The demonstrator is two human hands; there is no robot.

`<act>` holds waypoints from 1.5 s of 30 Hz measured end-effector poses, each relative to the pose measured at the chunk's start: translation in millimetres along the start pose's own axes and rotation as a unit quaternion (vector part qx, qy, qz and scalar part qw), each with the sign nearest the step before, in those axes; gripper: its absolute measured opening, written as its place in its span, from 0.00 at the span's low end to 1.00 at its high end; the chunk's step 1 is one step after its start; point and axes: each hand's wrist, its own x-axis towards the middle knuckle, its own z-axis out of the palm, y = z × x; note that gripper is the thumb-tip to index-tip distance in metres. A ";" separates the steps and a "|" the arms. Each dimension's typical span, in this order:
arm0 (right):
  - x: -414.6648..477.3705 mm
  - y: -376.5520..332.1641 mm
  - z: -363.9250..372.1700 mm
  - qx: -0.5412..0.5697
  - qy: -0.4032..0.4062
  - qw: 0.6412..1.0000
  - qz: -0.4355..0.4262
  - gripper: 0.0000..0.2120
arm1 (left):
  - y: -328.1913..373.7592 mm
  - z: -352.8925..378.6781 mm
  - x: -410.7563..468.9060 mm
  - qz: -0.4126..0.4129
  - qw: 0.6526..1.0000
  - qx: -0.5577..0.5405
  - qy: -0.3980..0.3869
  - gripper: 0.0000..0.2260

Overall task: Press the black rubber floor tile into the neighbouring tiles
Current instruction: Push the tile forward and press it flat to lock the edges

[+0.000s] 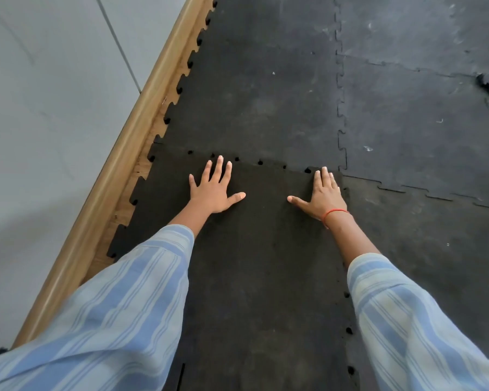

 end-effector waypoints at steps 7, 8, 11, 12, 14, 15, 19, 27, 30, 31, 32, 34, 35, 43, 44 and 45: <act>8.2 -2.0 -9.4 0.012 -0.026 0.999 0.015 0.62 | 1.7 -33.4 15.7 0.009 1.000 0.028 -0.002 0.56; 10.8 -1.0 -11.2 0.010 -0.029 0.999 0.022 0.64 | 1.6 -33.0 18.1 0.009 0.999 0.034 0.004 0.57; 13.7 -3.6 -16.0 0.004 -0.029 0.999 0.025 0.65 | 4.2 -37.8 16.2 0.007 0.999 0.052 0.009 0.58; 12.4 -4.2 -15.4 0.003 -0.025 0.999 0.024 0.65 | 5.6 -38.5 15.0 0.004 0.998 0.058 0.009 0.58; 12.3 -4.0 -14.6 -0.002 -0.016 1.000 0.021 0.64 | 9.0 -41.9 14.4 -0.002 0.998 0.067 0.005 0.57; 13.7 -4.3 -15.8 -0.004 -0.017 1.000 0.021 0.64 | 10.4 -44.2 15.0 -0.002 0.998 0.070 -0.002 0.57; 16.1 -2.5 -11.7 -0.014 -0.041 0.999 0.014 0.63 | 4.1 -35.6 20.0 0.009 0.998 0.053 -0.038 0.56; 10.2 6.1 20.0 -0.013 -0.033 0.999 0.007 0.57 | -10.8 -21.3 33.0 0.045 0.996 0.002 -0.071 0.55; 12.3 7.5 19.9 -0.019 -0.049 0.999 0.011 0.56 | -12.0 -23.1 32.7 0.039 0.996 0.010 -0.083 0.54; 13.6 7.5 19.4 -0.023 -0.053 0.998 0.014 0.55 | -11.5 -23.1 32.9 0.031 0.996 0.010 -0.078 0.52; 15.2 6.5 18.8 -0.025 -0.055 0.998 0.016 0.53 | -8.1 -21.7 31.8 0.030 0.997 0.012 -0.067 0.49; 16.4 4.0 18.6 -0.020 -0.051 0.998 0.019 0.46 | 11.8 -10.8 26.9 0.080 0.996 0.030 -0.024 0.40; 15.3 3.9 20.5 -0.014 -0.044 0.999 0.018 0.42 | 26.8 -1.3 24.5 0.119 0.992 0.041 0.004 0.35; -5.3 10.6 41.6 -0.016 -0.004 1.000 -0.004 0.29 | 63.3 12.4 32.8 0.123 0.991 0.043 0.032 0.27; -2.7 12.2 39.5 -0.019 -0.012 1.000 -0.004 0.29 | 65.7 9.3 34.8 0.119 0.992 0.043 0.023 0.27; 0.4 13.3 37.0 -0.023 -0.021 0.999 -0.006 0.29 | 68.5 6.0 37.0 0.116 0.992 0.044 0.014 0.27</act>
